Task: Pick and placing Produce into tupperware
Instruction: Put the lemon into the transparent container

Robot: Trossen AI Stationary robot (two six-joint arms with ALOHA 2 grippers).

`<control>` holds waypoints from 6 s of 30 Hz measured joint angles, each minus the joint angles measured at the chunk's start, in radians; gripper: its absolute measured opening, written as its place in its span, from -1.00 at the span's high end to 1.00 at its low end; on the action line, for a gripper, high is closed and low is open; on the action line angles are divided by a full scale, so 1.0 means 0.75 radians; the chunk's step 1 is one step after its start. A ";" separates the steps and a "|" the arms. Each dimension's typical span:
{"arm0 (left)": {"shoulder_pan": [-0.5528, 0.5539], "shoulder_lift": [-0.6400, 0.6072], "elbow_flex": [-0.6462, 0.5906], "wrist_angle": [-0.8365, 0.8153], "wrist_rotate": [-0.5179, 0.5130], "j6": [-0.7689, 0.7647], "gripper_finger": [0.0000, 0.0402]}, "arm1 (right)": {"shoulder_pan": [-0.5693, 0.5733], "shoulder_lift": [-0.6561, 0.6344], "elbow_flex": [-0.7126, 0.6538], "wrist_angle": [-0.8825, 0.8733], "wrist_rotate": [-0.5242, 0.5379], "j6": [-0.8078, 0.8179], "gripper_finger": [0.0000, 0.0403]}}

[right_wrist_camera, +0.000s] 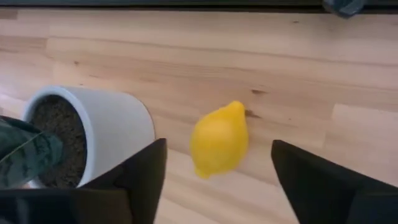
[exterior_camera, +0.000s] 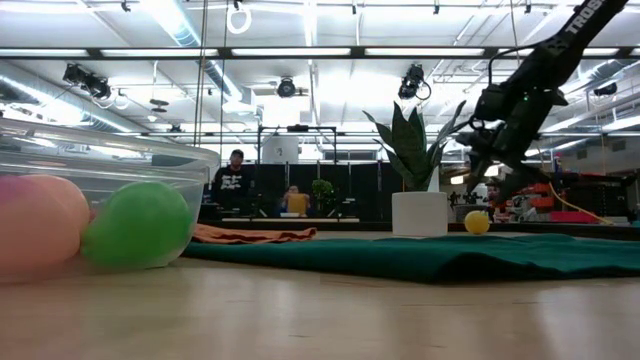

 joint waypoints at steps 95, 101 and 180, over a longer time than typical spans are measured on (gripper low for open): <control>0.000 0.000 0.001 -0.041 0.005 0.094 0.89 | 0.298 0.261 0.172 -0.368 0.672 0.540 0.26; -0.001 0.000 0.001 -0.046 0.005 0.115 0.91 | 0.293 0.166 0.172 -0.464 0.647 0.551 0.26; 0.000 0.000 0.001 -0.062 0.005 0.221 0.88 | 1.464 0.261 1.040 -0.538 0.393 0.114 0.27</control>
